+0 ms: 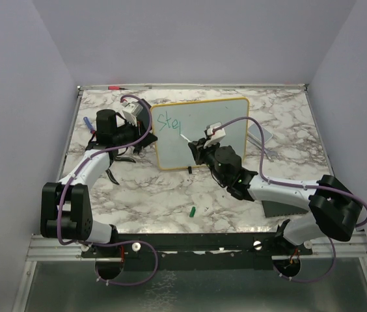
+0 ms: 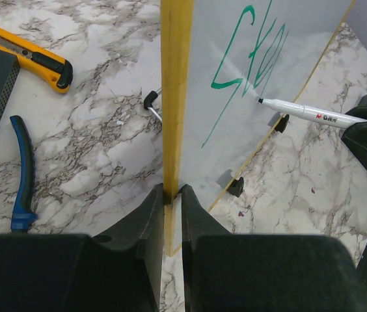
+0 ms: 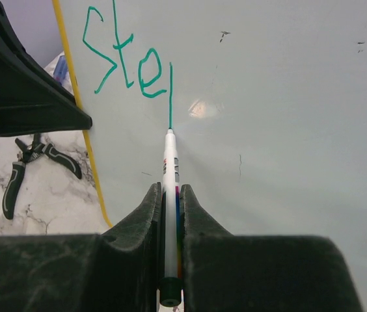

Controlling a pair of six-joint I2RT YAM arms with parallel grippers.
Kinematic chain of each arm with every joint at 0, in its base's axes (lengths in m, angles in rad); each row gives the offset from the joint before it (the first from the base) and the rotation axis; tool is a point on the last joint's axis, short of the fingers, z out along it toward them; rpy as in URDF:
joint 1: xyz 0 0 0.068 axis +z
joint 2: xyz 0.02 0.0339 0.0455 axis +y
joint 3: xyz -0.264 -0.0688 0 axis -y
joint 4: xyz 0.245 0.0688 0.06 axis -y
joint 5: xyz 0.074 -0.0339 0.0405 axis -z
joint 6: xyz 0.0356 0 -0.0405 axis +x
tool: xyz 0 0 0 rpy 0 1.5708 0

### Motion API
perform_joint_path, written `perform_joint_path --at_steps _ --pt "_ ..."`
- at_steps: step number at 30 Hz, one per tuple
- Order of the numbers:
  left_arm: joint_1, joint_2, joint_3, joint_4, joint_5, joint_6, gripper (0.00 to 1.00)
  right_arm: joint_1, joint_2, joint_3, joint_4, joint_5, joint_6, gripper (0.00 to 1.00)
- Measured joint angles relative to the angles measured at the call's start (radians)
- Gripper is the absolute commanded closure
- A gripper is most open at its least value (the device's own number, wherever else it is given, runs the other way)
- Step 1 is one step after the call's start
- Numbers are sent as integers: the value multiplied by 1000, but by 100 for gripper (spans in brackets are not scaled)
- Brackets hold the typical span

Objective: Write a sentence on the whiteboard

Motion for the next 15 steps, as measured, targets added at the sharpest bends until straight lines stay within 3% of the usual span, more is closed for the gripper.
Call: perform_joint_path --at_steps 15 --pt "0 -2 0 -3 2 0 100 0 -114 5 0 -18 -7 99"
